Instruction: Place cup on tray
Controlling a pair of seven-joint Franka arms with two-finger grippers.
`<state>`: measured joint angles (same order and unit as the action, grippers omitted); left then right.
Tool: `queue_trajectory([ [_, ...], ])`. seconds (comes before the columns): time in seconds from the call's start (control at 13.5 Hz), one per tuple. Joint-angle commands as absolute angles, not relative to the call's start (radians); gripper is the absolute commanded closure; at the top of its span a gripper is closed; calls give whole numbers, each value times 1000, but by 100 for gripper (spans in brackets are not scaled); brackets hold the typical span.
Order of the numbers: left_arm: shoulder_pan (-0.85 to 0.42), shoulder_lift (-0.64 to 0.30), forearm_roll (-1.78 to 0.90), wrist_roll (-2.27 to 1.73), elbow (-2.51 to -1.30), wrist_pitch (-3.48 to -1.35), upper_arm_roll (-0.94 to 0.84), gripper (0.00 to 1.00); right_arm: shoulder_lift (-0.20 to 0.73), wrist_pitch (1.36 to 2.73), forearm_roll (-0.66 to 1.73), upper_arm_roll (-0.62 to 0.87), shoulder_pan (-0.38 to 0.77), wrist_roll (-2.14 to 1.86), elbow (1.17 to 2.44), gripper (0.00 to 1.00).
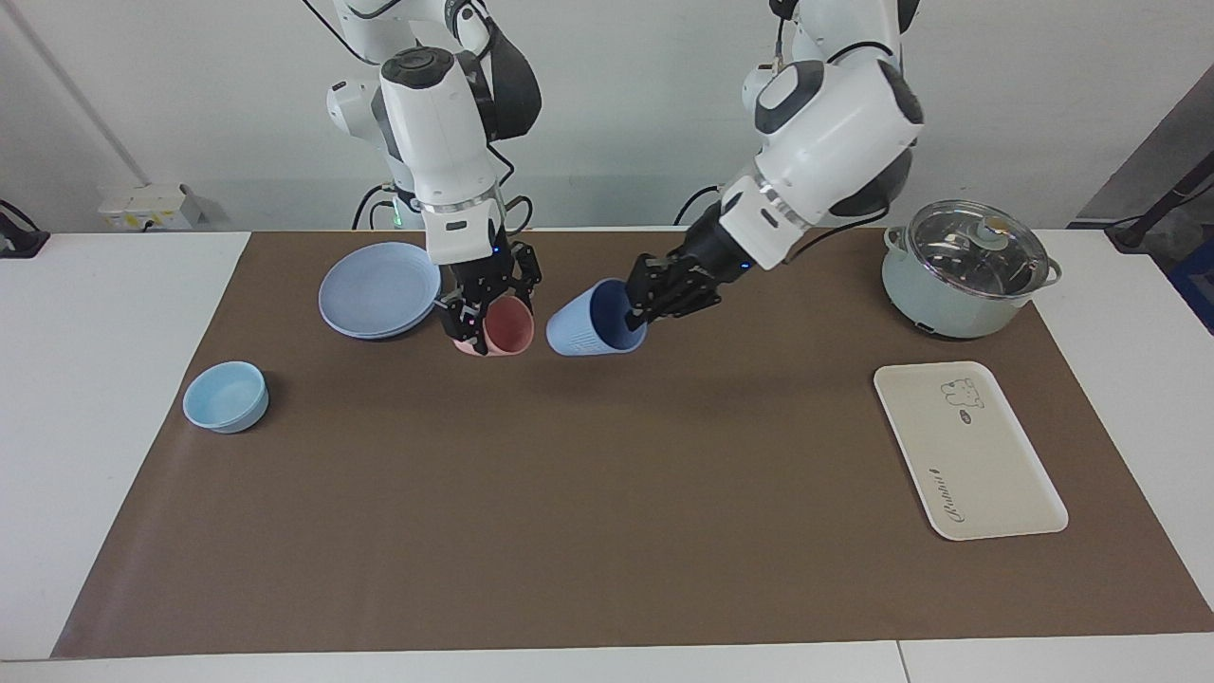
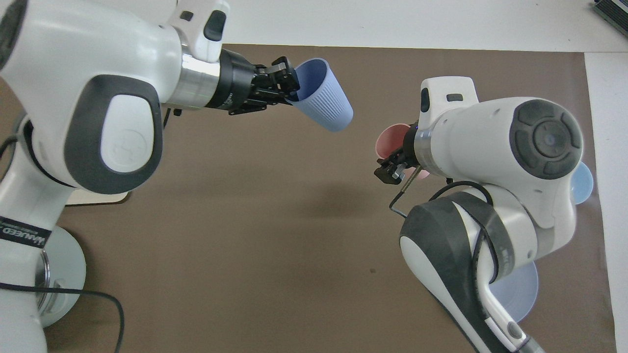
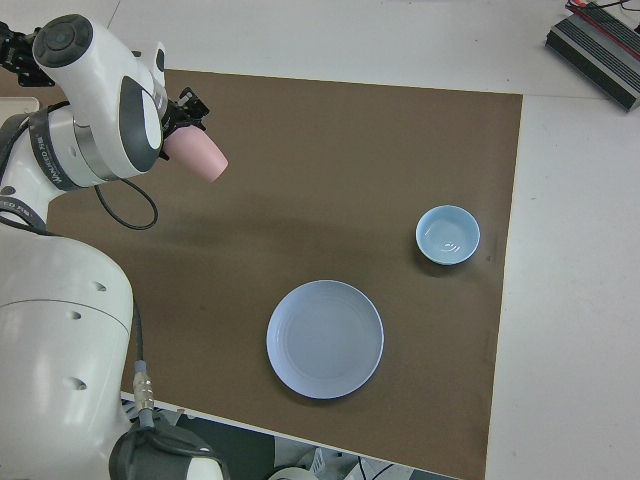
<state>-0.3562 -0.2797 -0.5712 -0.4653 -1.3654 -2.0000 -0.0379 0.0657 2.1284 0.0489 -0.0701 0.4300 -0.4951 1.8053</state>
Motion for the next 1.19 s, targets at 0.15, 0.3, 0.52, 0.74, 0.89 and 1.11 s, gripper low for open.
queue_trajectory([
  [0.15,-188,-235,-330,-274,-1377,-1896,-46,100,77,2235,205,-67,307,-520,1818,100],
  [0.3,-89,-215,-310,-104,-1426,-1894,-46,100,83,2304,354,-67,230,-630,1835,100],
  [0.52,46,-184,-308,119,-1498,-1910,-46,100,124,2373,663,-67,108,-983,1864,100],
  [0.74,173,-137,-310,325,-1625,-2015,-46,100,214,2449,1047,-67,46,-1404,1882,100],
  [0.89,236,-123,-310,366,-1715,-2129,-46,100,264,2471,1170,-67,37,-1506,1881,100],
  [1.11,302,-144,-313,489,-1778,-2233,-46,100,311,2453,1334,-67,-13,-1713,1884,100],
])
